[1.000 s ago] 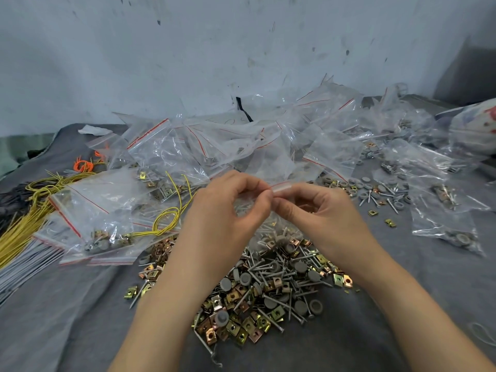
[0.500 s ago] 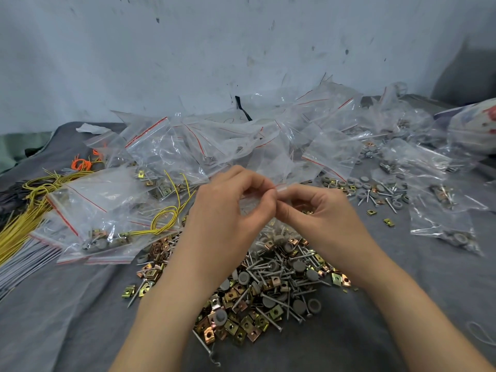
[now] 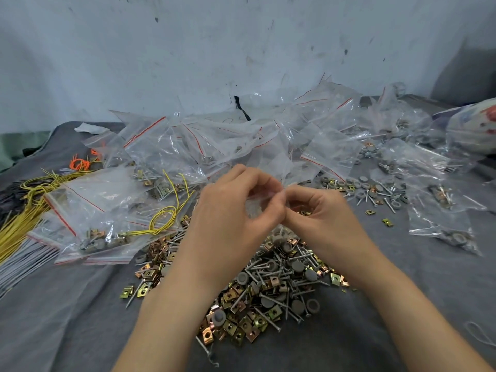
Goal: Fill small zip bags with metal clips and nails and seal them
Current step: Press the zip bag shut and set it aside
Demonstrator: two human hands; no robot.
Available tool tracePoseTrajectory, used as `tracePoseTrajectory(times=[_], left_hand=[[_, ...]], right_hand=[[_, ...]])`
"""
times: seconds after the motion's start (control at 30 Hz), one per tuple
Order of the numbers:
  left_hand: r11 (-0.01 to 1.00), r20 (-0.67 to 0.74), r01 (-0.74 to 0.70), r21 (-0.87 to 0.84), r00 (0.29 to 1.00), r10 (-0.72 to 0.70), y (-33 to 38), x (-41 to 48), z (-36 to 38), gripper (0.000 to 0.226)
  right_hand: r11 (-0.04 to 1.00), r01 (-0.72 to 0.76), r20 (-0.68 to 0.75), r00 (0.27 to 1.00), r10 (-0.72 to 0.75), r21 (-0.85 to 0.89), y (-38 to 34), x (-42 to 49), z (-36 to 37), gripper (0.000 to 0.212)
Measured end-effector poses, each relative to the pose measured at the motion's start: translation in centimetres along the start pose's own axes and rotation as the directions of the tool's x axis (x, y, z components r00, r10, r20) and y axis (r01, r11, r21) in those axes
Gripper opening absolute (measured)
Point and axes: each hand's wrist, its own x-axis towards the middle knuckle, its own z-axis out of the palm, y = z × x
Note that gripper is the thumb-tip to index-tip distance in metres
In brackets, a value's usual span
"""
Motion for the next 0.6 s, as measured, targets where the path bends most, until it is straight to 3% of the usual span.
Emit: tracePoseTrajectory(times=[0.2,0.43,0.6], left_hand=[[1.0,0.002,-0.022,0.01,1.0,0.022,0.23,-0.03,0.26,0.002],[0.999,0.022,0.054,0.001,0.998,-0.054,-0.64,0.09,-0.27,0.001],[0.998,0.009,0.06,-0.032,0.998,-0.06,-0.56,0.17,-0.31,0.002]], right_hand=[[0.999,0.015,0.006,1.0,-0.015,-0.031,0.18,-0.01,0.03,0.011],[0.997,0.032,0.001,0.999,-0.032,-0.064,0.51,0.17,-0.05,0.001],[0.998,0.021,0.001,1.0,-0.021,0.056,-0.05,0.03,-0.14,0.019]])
